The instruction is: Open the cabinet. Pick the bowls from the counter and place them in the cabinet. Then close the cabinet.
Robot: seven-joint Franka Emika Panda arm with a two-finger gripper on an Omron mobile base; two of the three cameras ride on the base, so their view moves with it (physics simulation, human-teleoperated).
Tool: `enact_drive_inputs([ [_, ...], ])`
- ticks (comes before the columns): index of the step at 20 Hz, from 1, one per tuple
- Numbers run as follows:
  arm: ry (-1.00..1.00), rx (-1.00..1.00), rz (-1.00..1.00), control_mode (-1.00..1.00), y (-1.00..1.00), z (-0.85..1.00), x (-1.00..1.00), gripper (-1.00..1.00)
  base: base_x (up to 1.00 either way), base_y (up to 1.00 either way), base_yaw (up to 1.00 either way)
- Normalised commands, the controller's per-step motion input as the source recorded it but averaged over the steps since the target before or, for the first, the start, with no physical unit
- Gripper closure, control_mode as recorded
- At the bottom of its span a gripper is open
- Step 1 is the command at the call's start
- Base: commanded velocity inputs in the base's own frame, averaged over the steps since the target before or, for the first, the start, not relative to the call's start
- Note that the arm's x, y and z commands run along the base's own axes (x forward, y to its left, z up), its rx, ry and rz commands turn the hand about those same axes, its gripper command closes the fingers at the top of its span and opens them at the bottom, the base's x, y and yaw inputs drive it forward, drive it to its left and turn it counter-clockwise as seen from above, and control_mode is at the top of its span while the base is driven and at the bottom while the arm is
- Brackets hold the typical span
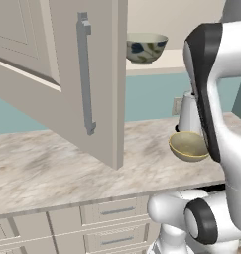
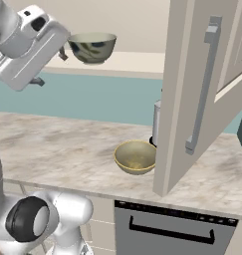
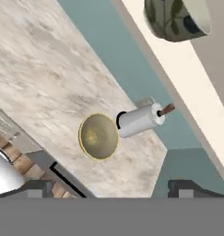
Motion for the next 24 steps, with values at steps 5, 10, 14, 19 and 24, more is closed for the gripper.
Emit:
enact_drive_inputs([
  [5, 0.01, 0.29, -0.54, -1.0, -0.05, -0.95, -0.96, -1.0, 0.0, 0.0, 0.0],
  [10, 0.0, 0.28, -0.39, -1.0, -0.26, -0.98, -0.36, -1.0, 0.0, 0.0, 0.0],
  [14, 0.0, 0.27, -0.28, -1.0, -0.52, -0.98, 0.01, -1.0, 0.0, 0.0, 0.0],
  [19, -0.08, 0.15, -0.17, -1.0, -0.21, -1.0, 0.63, -1.0, 0.0, 0.0, 0.0],
  [24, -0.03, 0.04, -0.13, -1.0, 0.06, -0.71, 1.0, -1.0, 0.0, 0.0, 0.0],
])
